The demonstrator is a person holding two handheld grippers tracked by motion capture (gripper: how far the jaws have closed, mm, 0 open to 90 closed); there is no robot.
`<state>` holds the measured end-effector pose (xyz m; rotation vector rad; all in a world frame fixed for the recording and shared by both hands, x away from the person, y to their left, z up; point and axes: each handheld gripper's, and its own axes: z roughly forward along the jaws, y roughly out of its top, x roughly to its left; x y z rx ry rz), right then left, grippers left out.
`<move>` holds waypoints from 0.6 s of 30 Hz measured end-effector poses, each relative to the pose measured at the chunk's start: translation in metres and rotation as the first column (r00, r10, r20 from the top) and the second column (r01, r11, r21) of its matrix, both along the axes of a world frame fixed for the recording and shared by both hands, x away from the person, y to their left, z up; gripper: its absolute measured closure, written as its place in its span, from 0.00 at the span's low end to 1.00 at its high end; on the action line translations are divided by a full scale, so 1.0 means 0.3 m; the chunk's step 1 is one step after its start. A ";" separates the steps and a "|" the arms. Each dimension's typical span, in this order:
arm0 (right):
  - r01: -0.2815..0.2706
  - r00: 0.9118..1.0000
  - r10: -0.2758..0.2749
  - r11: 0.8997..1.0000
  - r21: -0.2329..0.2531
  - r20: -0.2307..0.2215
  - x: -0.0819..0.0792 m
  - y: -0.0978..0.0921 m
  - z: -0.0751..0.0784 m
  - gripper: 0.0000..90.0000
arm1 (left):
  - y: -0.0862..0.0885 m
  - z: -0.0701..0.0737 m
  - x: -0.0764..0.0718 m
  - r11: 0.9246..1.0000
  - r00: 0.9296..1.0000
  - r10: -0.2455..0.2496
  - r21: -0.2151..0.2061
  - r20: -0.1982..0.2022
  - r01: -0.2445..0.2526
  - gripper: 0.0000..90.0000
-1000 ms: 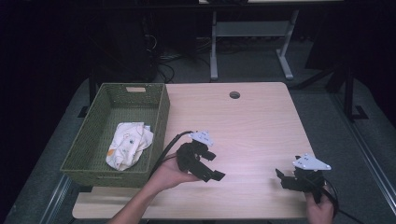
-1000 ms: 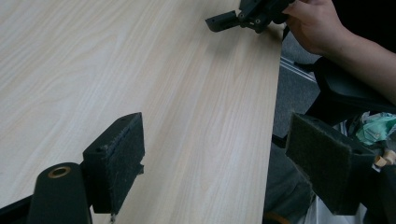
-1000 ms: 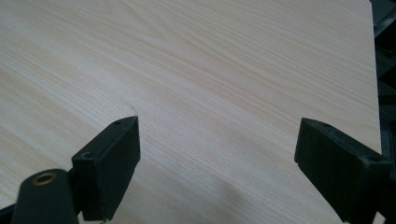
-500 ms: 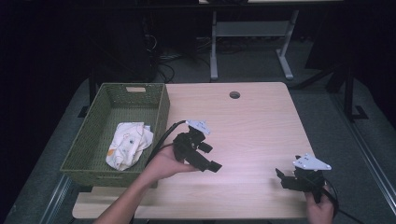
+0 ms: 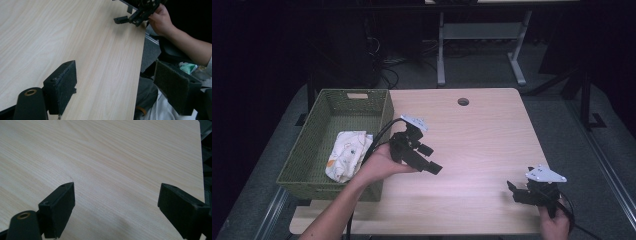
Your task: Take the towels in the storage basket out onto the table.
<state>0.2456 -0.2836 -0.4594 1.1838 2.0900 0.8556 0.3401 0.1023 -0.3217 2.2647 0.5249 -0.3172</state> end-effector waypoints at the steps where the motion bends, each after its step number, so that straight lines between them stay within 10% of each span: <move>1: -0.001 1.000 0.001 1.000 -0.001 0.001 0.000 0.000 0.000 0.15 | 0.008 0.005 0.005 1.000 1.000 0.006 -0.001 -0.008 -0.006 0.20; 18: 0.000 1.000 0.000 1.000 -0.008 0.000 0.001 0.003 -0.001 0.15 | 0.156 0.041 0.058 0.994 0.995 0.078 -0.075 -0.062 -0.082 0.21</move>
